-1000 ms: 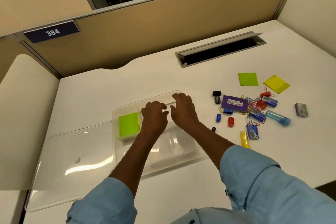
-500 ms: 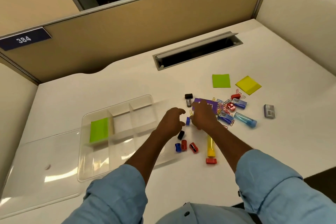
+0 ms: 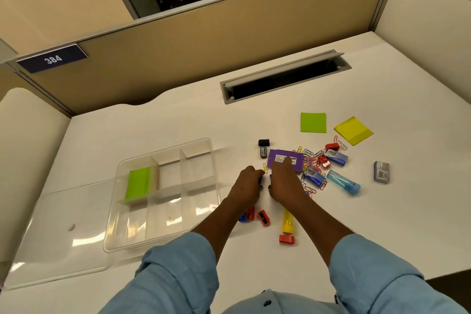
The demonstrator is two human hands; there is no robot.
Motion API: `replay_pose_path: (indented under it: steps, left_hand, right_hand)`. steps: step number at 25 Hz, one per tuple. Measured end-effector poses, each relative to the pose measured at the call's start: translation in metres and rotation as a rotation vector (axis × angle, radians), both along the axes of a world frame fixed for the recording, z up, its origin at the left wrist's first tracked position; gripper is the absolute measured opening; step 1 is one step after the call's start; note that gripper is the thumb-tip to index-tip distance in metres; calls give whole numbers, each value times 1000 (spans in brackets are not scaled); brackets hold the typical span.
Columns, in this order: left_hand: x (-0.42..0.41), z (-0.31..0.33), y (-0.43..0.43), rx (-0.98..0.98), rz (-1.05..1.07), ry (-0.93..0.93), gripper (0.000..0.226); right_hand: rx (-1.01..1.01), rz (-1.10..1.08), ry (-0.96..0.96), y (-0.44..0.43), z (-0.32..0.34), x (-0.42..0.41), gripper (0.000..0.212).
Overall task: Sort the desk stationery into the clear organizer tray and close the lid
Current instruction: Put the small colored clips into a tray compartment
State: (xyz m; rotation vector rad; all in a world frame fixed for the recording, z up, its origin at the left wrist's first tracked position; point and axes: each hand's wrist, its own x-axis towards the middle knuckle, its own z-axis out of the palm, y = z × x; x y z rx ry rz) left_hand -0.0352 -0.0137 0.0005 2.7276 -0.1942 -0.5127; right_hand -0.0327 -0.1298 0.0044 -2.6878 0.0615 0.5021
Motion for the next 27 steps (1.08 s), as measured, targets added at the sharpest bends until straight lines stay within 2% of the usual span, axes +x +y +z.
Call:
replay_pose_path:
  steps: [4,8,14,17,19,22,24,27]
  left_hand:
    - [-1,-2,-1,-59,43,-27,22]
    - [-2,1,2,-155,154,-43,29]
    - [-2,6,12,-231,229,3,33]
    - [-3,14,22,-292,253,-22,32]
    - [-3,24,35,-356,279,-91,33]
    - [-3,42,68,-458,355,-183,40]
    - [-3,52,99,-462,403,-246,38]
    - [-4,60,150,-451,504,-315,36]
  right_hand:
    - [6,-28,-17,4,-2,-4,68]
    - [-2,-111,-7,10,-10,-5,73]
    - [-92,-178,-29,16,-14,-7,67]
    - [-150,-192,-104,22,-8,-8,66]
    - [-86,-188,-181,34,0,-7,60]
    - [147,-162,-262,64,15,-5,58]
    - [220,-64,-287,92,25,-4,59]
    - [256,98,-314,139,36,0,49]
